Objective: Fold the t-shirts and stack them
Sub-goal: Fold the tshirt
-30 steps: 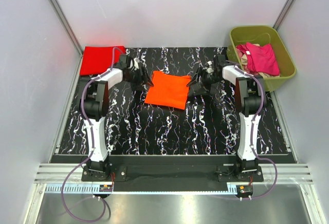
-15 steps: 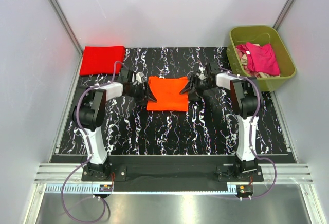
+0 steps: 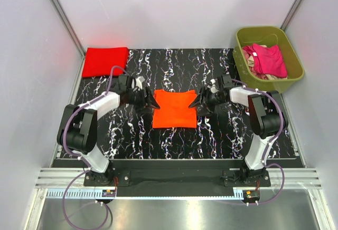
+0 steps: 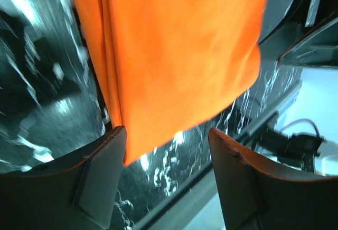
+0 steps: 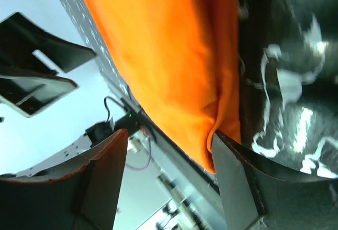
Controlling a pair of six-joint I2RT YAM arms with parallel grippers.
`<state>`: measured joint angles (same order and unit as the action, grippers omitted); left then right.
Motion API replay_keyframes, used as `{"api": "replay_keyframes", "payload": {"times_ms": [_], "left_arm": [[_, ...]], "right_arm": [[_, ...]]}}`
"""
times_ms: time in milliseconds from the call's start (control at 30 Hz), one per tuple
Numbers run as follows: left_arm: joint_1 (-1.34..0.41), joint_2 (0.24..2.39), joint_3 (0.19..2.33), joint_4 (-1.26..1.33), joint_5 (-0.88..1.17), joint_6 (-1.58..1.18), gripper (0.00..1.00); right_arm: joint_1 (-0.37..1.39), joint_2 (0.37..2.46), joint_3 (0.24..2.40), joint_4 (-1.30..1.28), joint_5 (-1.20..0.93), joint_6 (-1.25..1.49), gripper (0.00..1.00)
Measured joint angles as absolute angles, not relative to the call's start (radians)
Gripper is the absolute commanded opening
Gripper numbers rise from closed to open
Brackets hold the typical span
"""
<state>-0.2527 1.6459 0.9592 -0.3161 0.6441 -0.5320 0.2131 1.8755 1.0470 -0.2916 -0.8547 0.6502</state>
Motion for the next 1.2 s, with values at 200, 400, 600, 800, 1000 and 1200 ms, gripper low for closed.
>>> {"api": "replay_keyframes", "payload": {"times_ms": [200,400,600,800,1000,1200], "left_arm": [[-0.218,1.761,1.181,-0.339,0.595,-0.484,0.56],[-0.22,1.956,1.344,-0.345,0.565,-0.462,0.56],[-0.238,2.032,1.38,-0.364,0.545,-0.461,0.5],[-0.251,2.053,1.419,-0.369,0.535,-0.461,0.49],[-0.251,2.083,1.473,-0.369,0.526,-0.468,0.46],[-0.251,2.117,1.497,-0.37,0.523,-0.48,0.19]], "right_arm": [[0.199,1.95,1.275,-0.382,-0.772,0.564,0.67],[0.182,2.05,1.434,-0.469,-0.694,0.478,0.55],[0.18,2.099,1.465,-0.53,-0.666,0.438,0.47],[0.18,2.138,1.515,-0.557,-0.662,0.414,0.47],[0.18,2.17,1.559,-0.571,-0.662,0.398,0.38],[0.18,2.201,1.595,-0.578,-0.667,0.395,0.08]]}}
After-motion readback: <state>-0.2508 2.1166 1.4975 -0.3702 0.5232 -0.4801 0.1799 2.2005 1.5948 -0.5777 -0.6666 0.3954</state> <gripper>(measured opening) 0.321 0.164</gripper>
